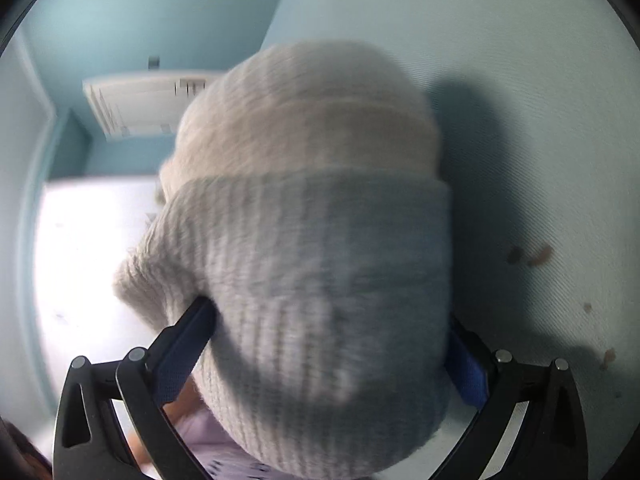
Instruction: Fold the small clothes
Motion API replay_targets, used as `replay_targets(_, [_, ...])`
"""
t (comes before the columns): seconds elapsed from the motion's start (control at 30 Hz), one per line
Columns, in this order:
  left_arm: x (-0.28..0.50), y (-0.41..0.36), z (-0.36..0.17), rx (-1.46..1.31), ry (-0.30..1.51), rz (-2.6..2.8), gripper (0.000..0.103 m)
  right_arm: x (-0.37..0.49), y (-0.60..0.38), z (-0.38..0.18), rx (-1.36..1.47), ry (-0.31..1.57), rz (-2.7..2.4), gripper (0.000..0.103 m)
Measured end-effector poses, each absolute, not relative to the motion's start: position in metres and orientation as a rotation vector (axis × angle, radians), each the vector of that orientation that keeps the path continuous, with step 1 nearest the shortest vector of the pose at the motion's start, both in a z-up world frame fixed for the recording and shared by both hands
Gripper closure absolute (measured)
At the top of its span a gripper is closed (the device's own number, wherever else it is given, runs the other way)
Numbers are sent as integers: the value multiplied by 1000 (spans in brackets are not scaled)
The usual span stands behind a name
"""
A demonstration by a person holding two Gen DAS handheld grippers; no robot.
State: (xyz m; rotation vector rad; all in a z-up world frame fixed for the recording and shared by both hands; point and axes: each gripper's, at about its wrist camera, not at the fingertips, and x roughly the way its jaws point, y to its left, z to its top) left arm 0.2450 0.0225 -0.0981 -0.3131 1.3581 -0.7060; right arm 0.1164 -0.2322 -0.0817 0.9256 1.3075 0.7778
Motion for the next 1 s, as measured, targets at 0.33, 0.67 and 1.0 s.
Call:
replay_targets(0.33, [293,32,-61,-429,1273,-605,7,176,-226,16,650,1116,692,1])
replay_targets(0.67, [326,32,-105,-374,1364,-448,0,233,-226,-30,685,1190,494,1])
replay_targets(1.0, [274,43,26,134,1075,-114,0,211,-264,54,643,1223,404,1])
